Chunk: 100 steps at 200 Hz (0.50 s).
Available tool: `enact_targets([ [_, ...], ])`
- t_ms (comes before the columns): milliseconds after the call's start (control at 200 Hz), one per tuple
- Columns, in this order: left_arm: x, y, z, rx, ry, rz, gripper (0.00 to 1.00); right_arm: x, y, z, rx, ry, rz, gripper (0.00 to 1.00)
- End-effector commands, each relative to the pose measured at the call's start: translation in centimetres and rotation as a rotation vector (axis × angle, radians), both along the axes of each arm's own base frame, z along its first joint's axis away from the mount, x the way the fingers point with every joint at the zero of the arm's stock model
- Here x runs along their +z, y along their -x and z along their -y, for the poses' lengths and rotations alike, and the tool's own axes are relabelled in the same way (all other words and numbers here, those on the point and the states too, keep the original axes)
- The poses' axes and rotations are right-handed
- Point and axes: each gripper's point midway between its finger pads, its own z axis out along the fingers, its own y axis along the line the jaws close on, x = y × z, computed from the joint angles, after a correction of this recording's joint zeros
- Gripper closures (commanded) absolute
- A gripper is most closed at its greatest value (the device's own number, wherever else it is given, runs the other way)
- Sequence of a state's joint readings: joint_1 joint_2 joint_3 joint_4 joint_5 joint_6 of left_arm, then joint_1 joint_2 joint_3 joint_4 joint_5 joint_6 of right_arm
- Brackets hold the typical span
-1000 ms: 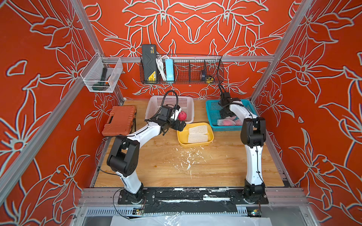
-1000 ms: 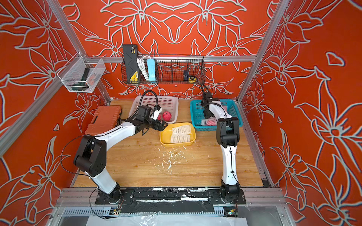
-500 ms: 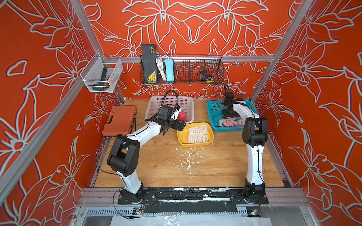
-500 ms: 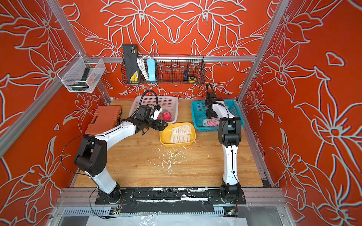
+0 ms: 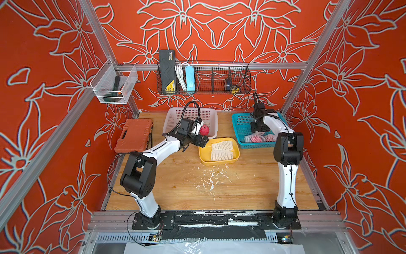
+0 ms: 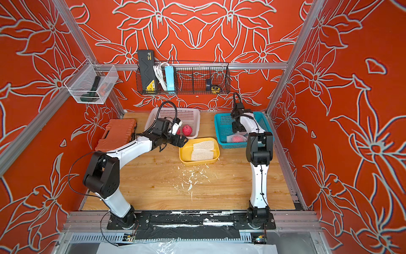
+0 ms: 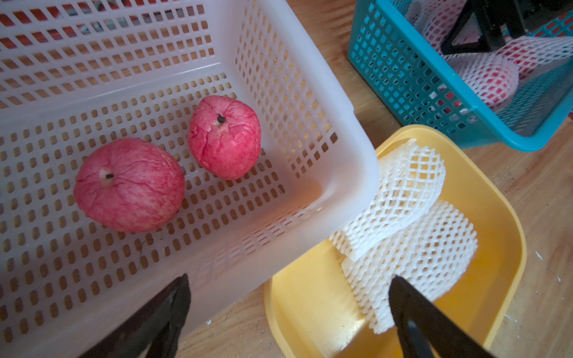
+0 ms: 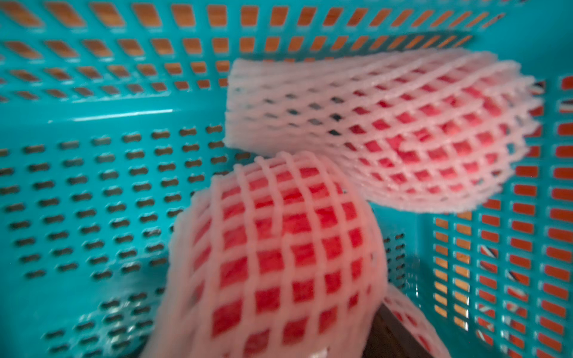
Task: Remove foam nets from apples
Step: Pick up the apple from the basket.
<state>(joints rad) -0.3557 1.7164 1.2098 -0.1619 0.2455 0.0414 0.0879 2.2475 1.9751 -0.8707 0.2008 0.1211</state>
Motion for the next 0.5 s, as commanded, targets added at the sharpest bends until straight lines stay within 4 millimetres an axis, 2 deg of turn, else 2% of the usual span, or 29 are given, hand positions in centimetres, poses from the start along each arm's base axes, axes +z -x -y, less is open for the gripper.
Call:
enact_targets([
  [0, 0.6, 0.6, 0.2, -0.01, -0.008, -0.012, 0.02, 3.8, 0.3, -0.2, -0.007, -0.043, 0.085, 0.35],
  [85, 0.7, 0.8, 0.2, -0.012, -0.005, -0.008, 0.02, 4.3, 0.5, -0.1, -0.001, -0.04, 0.099, 0.35],
  [150, 0.8, 0.9, 0.2, -0.012, -0.003, -0.006, 0.02, 3.7, 0.5, -0.1, 0.003, -0.034, 0.085, 0.32],
  [380, 0.7, 1.3, 0.1, -0.015, -0.007, -0.003, 0.02, -0.2, -0.3, -0.1, -0.009, -0.045, 0.022, 0.21],
  [495, 0.4, 1.3, 0.1, -0.015, -0.012, -0.009, 0.02, -1.3, -0.9, 0.2, -0.023, -0.026, 0.016, 0.14],
])
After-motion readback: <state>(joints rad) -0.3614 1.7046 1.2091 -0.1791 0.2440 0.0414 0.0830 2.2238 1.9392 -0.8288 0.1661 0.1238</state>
